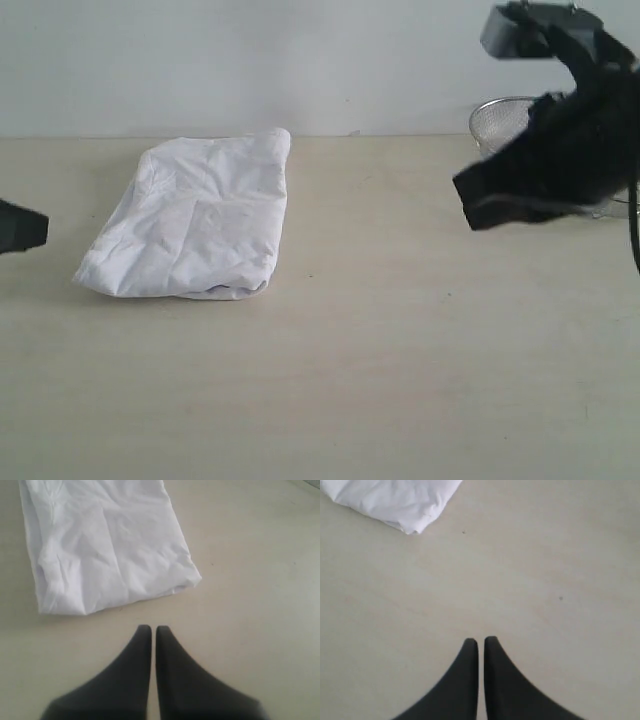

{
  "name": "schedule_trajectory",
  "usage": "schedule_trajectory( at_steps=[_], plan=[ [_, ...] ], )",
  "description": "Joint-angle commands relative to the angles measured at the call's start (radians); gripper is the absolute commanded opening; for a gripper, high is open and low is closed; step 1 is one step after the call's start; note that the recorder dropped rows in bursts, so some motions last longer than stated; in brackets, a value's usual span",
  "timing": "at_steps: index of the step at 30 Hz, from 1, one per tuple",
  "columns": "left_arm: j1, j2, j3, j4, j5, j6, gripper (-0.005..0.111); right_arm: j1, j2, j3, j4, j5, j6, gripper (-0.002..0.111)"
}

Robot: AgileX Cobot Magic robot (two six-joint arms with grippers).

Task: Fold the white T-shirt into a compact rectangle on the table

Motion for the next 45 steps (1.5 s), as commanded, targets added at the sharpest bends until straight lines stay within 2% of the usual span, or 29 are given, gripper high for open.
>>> schedule_trajectory(
  at_steps=[1, 6, 15, 21, 45],
  plan=[
    [-0.005, -0.126, 0.174, -0.061, -0.122, -0.012, 0.005, -0.003, -0.097, 0.225, 0.069, -0.178, 0.004, 0.000],
    [-0.005, -0.225, 0.320, -0.131, -0.278, 0.011, 0.005, -0.003, -0.170, 0.417, 0.215, -0.354, -0.096, 0.000],
    [-0.005, -0.271, 0.425, -0.131, -0.469, 0.011, 0.005, -0.003, -0.189, 0.502, 0.241, -0.424, -0.187, 0.000],
    [-0.005, -0.271, 0.426, -0.131, -0.451, 0.011, 0.005, -0.003, -0.189, 0.503, 0.245, -0.363, -0.179, 0.000],
    [-0.005, -0.271, 0.426, -0.127, -0.447, 0.011, 0.005, -0.003, -0.194, 0.503, 0.245, -0.401, -0.180, 0.000]
  ],
)
